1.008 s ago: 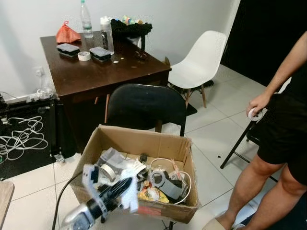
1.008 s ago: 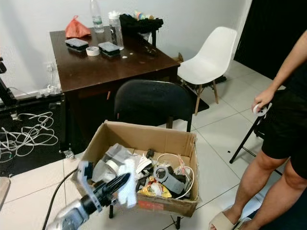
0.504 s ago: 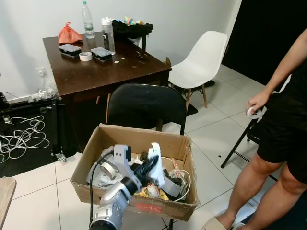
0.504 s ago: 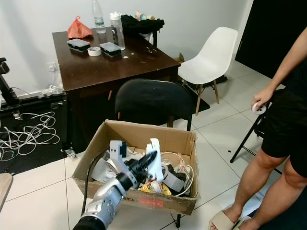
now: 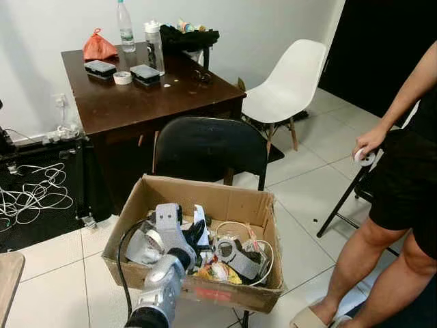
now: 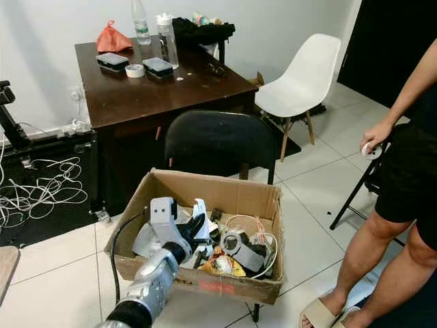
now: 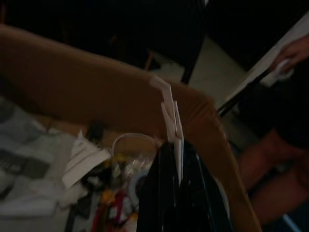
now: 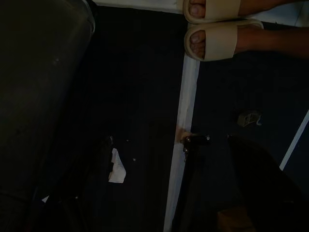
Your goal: Picking trash to rubbish bin
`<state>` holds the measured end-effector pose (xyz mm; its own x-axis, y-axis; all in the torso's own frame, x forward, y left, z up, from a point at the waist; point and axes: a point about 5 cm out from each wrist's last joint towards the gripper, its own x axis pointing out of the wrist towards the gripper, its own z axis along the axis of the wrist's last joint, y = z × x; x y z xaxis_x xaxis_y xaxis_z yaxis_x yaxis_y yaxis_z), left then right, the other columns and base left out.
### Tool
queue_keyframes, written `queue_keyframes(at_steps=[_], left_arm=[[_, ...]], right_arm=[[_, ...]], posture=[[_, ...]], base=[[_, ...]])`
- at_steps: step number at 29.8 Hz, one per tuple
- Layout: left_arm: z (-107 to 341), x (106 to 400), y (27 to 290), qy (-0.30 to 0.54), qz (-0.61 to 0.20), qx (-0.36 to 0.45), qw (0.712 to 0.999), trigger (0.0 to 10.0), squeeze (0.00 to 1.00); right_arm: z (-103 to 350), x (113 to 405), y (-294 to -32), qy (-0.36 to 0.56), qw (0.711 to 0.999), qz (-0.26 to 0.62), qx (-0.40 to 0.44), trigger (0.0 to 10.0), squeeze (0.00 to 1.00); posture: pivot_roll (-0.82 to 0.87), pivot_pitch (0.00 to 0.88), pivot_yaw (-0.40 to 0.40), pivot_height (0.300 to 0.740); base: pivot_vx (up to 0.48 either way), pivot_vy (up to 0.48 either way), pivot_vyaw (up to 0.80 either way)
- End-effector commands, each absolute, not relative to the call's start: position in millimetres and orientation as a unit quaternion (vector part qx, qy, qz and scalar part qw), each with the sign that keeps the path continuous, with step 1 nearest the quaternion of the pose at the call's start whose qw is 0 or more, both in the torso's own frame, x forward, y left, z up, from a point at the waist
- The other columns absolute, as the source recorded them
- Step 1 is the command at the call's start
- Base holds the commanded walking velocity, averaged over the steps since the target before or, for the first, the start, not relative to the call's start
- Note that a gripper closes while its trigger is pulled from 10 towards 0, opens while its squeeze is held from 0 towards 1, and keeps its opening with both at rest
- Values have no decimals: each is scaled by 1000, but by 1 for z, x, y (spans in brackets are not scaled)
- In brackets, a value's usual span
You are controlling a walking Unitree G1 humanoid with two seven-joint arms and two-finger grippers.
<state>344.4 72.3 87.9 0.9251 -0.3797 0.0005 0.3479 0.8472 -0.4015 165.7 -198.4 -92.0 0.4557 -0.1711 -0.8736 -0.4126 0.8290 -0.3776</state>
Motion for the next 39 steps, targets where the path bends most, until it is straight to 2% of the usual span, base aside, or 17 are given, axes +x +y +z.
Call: queue_keyframes(at_steps=[1, 8, 9, 15, 26, 27, 34, 39], left_arm=[[94, 346, 52, 41, -202, -202, 957, 10000, 0], [95, 342, 37, 44, -235, -190, 952, 10000, 0], [94, 341, 34, 45, -239, -191, 951, 10000, 1000], [96, 340, 24, 45, -251, -200, 946, 10000, 1000], [99, 341, 25, 36, -258, -214, 941, 10000, 1000], [101, 341, 28, 27, -273, -217, 937, 10000, 0], [101, 337, 51, -2, -353, -251, 901, 10000, 0], [92, 332, 70, 0, -370, -234, 899, 10000, 0]], right_arm=[[-97, 155, -193, 533, 797, 82, -271, 10000, 0], [-97, 155, -193, 534, 797, 81, -269, 10000, 0], [-98, 154, -193, 534, 797, 81, -268, 10000, 0], [-98, 153, -192, 536, 797, 80, -267, 10000, 0], [-98, 154, -192, 535, 798, 79, -266, 10000, 0], [-98, 154, -192, 535, 798, 80, -266, 10000, 0], [-97, 156, -191, 534, 798, 83, -266, 10000, 0], [-97, 156, -190, 533, 799, 85, -266, 10000, 0]], posture=[[-117, 188, 54, 740], [-122, 194, 57, 740], [-125, 200, 60, 740], [-129, 205, 64, 740], [-125, 202, 68, 740], [-121, 199, 67, 740], [-106, 193, 62, 740], [-100, 190, 60, 740]], base=[[0, 0, 0], [0, 0, 0], [0, 0, 0], [0, 0, 0], [0, 0, 0], [0, 0, 0], [0, 0, 0], [0, 0, 0]])
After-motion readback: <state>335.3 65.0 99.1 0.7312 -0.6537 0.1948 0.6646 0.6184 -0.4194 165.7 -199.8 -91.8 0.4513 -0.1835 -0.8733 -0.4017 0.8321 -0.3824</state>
